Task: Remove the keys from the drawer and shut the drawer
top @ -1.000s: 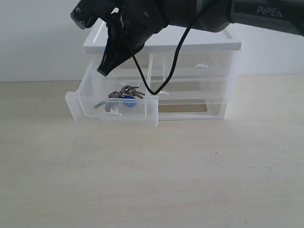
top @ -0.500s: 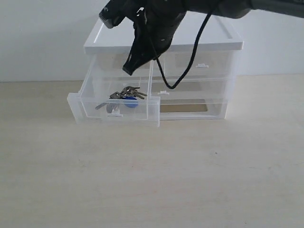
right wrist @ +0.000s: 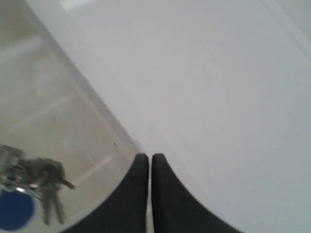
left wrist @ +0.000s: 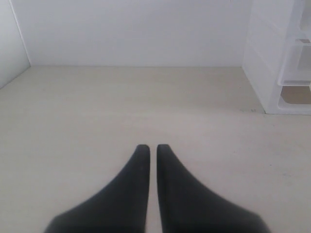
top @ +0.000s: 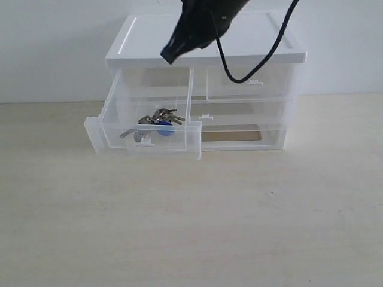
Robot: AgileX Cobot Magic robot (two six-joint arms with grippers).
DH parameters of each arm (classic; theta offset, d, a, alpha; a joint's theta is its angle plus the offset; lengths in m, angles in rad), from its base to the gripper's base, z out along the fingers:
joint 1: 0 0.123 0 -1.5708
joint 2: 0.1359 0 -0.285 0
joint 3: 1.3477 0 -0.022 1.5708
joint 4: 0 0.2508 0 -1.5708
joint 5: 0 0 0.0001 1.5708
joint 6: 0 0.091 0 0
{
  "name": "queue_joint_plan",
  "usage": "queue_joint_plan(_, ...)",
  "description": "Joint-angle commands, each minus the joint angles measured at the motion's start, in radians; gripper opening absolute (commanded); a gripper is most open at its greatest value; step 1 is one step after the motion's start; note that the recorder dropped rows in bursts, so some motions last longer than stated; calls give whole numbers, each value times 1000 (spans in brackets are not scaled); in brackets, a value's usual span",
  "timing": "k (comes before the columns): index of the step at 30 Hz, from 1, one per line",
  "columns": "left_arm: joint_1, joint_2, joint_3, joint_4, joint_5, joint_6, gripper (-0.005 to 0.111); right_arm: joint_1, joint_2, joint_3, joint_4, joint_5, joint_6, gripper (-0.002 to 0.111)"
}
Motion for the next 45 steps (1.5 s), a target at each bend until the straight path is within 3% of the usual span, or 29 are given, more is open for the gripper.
queue_joint_plan(1, 2, -3, 4, -3, 1, 2, 5, 26, -18, -6, 201, 13, -139, 11)
queue_joint_plan(5, 2, -3, 4, -3, 1, 2, 5, 45, 19, -9, 204, 61, -82, 55)
queue_joint_plan(6, 2, -3, 4, -3, 1, 2, 5, 45, 31, -9, 202, 67, -47, 64)
queue_joint_plan(7, 2, -3, 4, -3, 1, 2, 5, 47, 38, -17, 202, 78, -15, 65)
queue_joint_plan(11, 2, -3, 4, -3, 1, 2, 5, 47, 94, -102, 195, 206, 1, 52)
queue_joint_plan(20, 2, -3, 4, -3, 1, 2, 5, 85, 256, -341, 105, 455, 69, 54)
queue_joint_plan(45, 2, -3, 4, -3, 1, 2, 5, 85, 358, -354, 90, 465, 90, 54)
